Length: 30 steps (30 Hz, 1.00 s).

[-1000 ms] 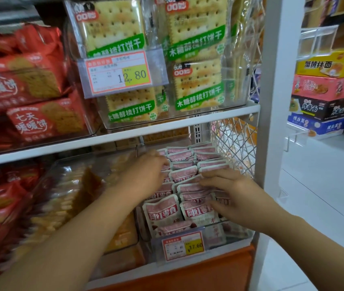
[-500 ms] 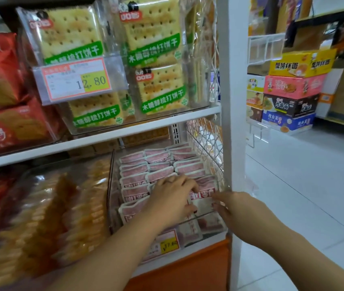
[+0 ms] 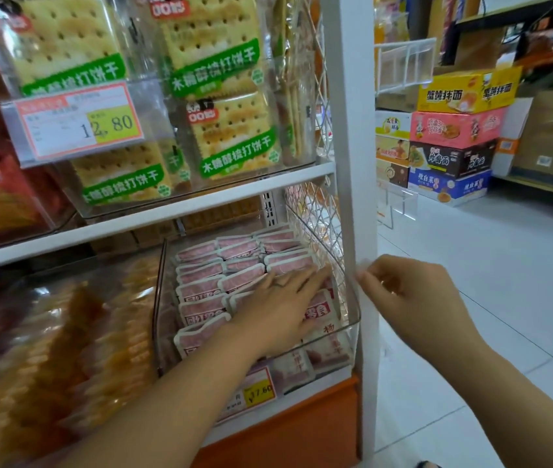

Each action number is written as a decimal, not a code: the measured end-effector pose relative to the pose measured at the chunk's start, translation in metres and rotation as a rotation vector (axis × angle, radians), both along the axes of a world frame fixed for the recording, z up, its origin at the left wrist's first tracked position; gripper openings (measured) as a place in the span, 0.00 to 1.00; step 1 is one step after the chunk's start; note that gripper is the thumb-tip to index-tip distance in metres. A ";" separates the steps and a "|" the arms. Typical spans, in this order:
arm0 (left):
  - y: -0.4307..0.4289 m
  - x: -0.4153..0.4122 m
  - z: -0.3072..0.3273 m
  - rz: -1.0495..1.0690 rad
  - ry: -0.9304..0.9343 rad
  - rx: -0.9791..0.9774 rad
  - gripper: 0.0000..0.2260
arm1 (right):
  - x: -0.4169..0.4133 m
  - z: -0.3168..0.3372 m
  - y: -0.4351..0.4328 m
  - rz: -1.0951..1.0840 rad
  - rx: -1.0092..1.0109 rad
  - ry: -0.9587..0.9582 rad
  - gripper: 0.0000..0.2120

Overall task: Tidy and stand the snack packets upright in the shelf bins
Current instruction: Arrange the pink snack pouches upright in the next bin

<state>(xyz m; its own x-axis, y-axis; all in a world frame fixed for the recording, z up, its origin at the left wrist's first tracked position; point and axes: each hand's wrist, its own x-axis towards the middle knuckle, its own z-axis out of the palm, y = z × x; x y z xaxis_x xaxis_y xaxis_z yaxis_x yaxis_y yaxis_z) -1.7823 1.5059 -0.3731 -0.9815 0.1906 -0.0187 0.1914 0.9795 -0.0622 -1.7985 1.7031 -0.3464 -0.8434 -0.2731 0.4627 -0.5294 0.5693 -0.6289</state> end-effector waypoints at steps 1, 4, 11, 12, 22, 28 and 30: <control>0.001 -0.003 0.001 0.011 -0.015 -0.012 0.34 | -0.004 -0.002 0.002 -0.017 -0.073 -0.030 0.12; 0.004 -0.010 0.001 0.088 -0.043 -0.041 0.34 | -0.011 -0.012 -0.002 0.008 -0.111 -0.119 0.09; 0.026 -0.023 0.006 0.264 -0.107 -0.047 0.36 | -0.014 -0.024 -0.014 -0.052 -0.255 -0.100 0.12; 0.025 -0.023 0.009 0.255 -0.105 -0.013 0.37 | -0.013 -0.024 -0.015 -0.032 -0.316 -0.152 0.16; 0.004 -0.040 0.005 0.348 -0.200 -0.061 0.53 | -0.021 -0.020 -0.029 0.159 -0.347 -0.243 0.19; 0.007 -0.058 0.008 0.423 -0.285 -0.127 0.54 | -0.022 -0.020 -0.025 0.159 -0.309 -0.219 0.21; 0.008 -0.054 0.010 0.407 -0.265 -0.103 0.54 | -0.021 -0.018 -0.024 0.160 -0.309 -0.224 0.21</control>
